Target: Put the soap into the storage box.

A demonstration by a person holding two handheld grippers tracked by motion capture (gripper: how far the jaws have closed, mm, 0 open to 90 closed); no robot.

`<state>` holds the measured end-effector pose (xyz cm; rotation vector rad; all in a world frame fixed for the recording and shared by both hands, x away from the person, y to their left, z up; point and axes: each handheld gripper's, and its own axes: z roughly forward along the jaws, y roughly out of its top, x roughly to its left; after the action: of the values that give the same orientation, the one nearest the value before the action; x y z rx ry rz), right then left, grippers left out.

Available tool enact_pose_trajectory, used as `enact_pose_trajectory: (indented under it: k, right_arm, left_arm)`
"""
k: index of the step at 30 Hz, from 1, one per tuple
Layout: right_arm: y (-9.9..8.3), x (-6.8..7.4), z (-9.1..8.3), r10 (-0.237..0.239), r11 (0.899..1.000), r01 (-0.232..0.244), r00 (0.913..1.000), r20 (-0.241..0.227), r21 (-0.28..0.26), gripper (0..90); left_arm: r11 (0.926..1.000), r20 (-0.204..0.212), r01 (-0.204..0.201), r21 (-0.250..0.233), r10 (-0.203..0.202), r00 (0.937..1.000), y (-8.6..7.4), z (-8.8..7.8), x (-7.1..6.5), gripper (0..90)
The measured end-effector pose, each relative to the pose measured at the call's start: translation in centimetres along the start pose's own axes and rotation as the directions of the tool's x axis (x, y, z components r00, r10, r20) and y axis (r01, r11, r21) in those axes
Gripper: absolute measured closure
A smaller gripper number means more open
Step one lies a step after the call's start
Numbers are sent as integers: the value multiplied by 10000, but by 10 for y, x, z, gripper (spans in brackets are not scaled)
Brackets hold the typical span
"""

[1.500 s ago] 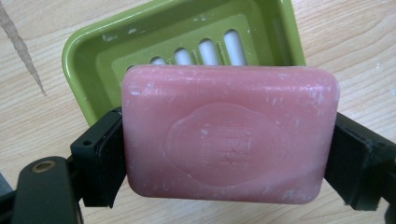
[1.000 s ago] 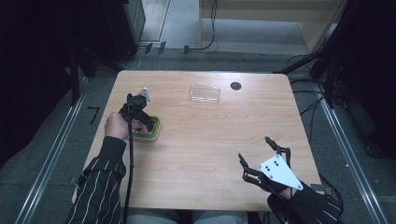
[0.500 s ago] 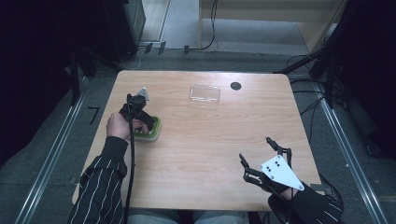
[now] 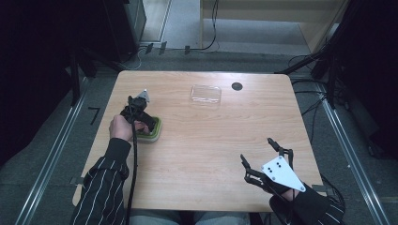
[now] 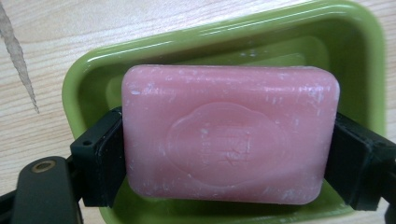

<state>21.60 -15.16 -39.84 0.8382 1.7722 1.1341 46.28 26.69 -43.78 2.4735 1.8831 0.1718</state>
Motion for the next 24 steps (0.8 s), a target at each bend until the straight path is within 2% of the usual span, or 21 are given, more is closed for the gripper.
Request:
enact_pose_trajectory:
  k: [18, 22, 24]
  right_arm:
    - [0, 0, 0, 4, 10000, -4, 10000, 19, -26, 132]
    - [0, 0, -1, 7, 10000, -7, 10000, 11, -39, 132]
    - [0, 0, -1, 4, 10000, -3, 10000, 12, -57, 132]
  left_arm:
    - [9994, -125, 337, -84, -338, 9993, -1, 2, 0, 136]
    - [9989, -335, 289, -374, -301, 9990, -3, -7, 0, 80]
    - [9987, -267, 266, -437, -278, 9993, -5, -13, 1, 62]
